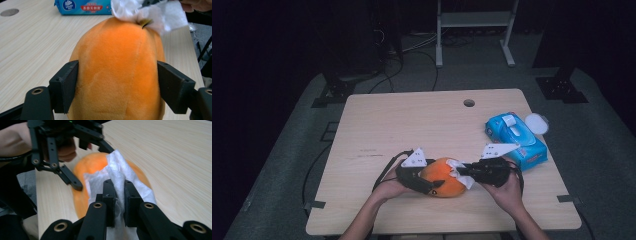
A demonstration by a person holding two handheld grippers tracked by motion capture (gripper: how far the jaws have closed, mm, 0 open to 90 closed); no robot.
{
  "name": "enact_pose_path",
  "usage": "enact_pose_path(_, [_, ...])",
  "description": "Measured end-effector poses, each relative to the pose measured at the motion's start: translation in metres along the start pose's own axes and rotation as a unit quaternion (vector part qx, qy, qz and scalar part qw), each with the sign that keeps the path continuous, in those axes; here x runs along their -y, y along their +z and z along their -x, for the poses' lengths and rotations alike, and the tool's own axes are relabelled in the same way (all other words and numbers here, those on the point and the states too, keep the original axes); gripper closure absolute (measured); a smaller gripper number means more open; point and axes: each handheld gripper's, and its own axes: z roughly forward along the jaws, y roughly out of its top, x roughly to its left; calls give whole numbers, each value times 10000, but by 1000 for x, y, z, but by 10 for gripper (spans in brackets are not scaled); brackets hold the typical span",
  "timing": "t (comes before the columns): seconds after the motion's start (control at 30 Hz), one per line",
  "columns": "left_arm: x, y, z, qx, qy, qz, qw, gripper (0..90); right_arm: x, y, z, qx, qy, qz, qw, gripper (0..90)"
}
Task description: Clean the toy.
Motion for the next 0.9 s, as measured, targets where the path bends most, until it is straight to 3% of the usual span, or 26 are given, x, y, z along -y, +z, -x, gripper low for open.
enact_pose_path(0.1, [1, -1, -1, 3, -62, -11, 10000, 237, 6, -5, 10, 19, 192, 16, 9998, 811])
enact_pose_path(0.23, [-1, 0, 1, -49, -40, -71, 10000, 234, 7, -7, 11, 37, 228, 30, 9997, 811])
enact_pose_path(0.33, [-3, 0, 3, -88, 36, -99, 9999, 234, 5, -6, 8, 10, 167, 28, 9999, 811])
enact_pose_path(0.47, [-13, 4, 16, -243, 267, -199, 9991, 232, -4, -2, -4, -129, -33, 89, 9999, 811])
enact_pose_path(0.63, [-16, 7, 23, -320, 409, -262, 9983, 233, -11, 3, -16, -277, -242, 80, 9993, 811])
enact_pose_path(0.9, [-11, 4, 15, -228, 223, -234, 9992, 237, -2, -2, 1, -160, -12, 62, 9999, 812])
